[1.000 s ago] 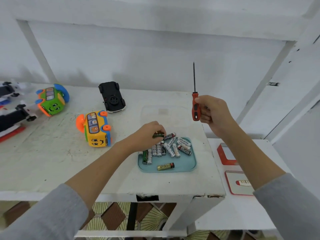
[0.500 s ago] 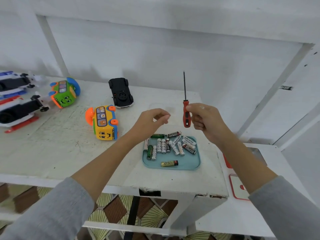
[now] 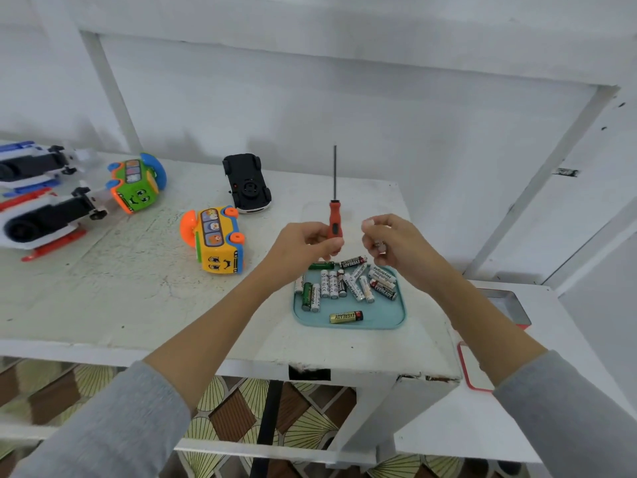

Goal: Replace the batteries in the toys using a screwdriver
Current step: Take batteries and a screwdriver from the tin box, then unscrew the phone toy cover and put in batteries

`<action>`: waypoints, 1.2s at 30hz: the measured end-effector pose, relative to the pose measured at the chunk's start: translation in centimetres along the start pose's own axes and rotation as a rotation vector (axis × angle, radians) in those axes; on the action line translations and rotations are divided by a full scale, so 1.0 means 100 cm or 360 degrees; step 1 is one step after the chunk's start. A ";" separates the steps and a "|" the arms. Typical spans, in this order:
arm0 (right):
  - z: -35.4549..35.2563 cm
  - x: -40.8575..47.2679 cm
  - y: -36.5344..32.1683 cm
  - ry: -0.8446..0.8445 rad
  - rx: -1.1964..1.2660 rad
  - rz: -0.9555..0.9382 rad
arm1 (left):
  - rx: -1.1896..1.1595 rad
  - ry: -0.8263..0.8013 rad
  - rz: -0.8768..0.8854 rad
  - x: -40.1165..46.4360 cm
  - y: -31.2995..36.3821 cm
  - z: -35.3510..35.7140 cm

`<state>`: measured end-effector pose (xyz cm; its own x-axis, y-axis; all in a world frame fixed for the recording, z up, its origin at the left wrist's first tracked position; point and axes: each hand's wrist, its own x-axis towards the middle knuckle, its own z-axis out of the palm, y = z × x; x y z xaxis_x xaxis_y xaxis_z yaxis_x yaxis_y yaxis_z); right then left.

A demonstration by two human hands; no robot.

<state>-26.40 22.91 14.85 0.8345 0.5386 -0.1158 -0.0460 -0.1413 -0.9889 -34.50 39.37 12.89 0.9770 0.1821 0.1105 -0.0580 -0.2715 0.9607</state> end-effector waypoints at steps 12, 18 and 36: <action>0.007 0.003 0.037 0.0449 -0.1303 -0.0281 | 0.0142 0.0209 -0.0069 -0.003 -0.015 -0.032; 0.021 0.001 -0.006 0.0383 -0.0628 -0.0388 | 0.0201 0.0183 0.0011 -0.003 -0.011 -0.035; 0.119 0.024 -0.032 0.0046 0.0058 -0.0343 | 0.0611 0.0370 0.0237 -0.027 -0.029 -0.090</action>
<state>-30.80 34.48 16.64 0.8426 0.5291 0.1008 0.1159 0.0047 -0.9933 -38.83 48.14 12.12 0.8894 0.3094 0.3363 -0.0715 -0.6327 0.7711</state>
